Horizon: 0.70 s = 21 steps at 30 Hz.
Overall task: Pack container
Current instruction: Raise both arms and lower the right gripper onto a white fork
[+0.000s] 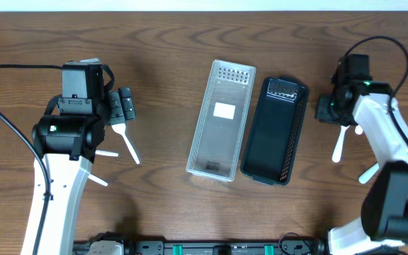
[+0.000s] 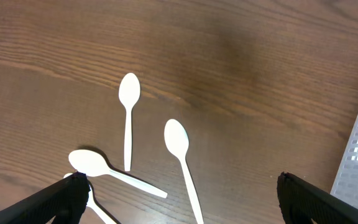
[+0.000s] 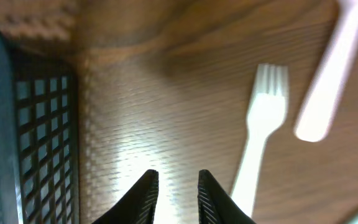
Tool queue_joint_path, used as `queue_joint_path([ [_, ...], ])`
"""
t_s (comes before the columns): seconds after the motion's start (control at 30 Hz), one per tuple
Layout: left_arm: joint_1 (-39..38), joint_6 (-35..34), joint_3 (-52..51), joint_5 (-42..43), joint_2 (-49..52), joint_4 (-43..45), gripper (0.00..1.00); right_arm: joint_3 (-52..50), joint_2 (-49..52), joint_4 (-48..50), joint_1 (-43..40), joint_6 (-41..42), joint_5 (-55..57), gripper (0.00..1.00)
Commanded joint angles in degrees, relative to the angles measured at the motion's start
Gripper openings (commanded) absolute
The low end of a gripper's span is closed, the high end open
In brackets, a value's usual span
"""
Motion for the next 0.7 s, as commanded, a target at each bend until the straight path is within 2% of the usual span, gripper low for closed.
queue_joint_path([
  [0.0, 0.24, -0.72, 1.22, 0.11, -0.09, -0.17, 0.98, 0.68, 2.84, 0.24, 1.53, -0.48, -4.31, 0.26],
  [0.43, 0.24, -0.74, 1.22, 0.11, -0.09, -0.17, 0.98, 0.72, 5.29, 7.21, 6.84, -7.37, -21.31, 0.30],
  [0.67, 0.24, -0.72, 1.20, 0.11, -0.09, -0.20, 0.98, 0.72, 5.29, 8.79, 7.87, -7.37, -21.00, 0.33],
])
